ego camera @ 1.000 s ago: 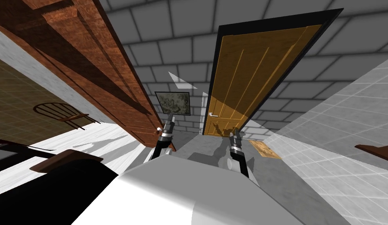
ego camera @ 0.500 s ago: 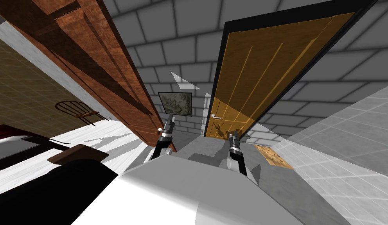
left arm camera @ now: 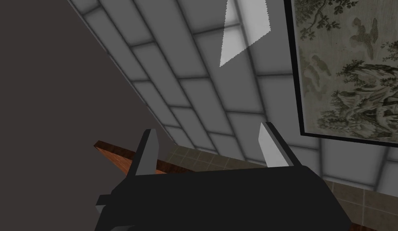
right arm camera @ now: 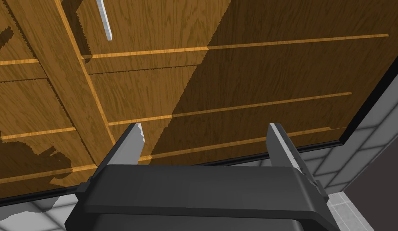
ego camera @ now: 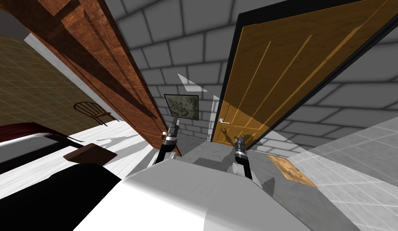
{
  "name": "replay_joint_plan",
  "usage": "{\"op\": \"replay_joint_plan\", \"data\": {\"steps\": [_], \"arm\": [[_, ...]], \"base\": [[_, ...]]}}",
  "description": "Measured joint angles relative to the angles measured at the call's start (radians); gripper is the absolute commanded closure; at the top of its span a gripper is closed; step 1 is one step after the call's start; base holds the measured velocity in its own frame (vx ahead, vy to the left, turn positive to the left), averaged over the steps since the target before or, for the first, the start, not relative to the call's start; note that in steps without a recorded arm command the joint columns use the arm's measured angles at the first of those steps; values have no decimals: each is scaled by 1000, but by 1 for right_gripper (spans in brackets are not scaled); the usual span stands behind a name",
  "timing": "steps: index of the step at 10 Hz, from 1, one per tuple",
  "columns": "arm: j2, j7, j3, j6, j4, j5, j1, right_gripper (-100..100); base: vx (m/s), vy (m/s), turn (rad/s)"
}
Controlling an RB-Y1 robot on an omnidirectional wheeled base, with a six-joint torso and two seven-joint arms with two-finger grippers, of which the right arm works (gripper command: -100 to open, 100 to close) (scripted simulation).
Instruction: Pull the door open
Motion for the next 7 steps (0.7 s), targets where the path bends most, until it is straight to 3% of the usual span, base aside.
{"op": "replay_joint_plan", "data": {"steps": [7], "arm": [[-9,-11,-12,-23,162,-6,-59,-100]], "base": [[72,-20,97]]}}
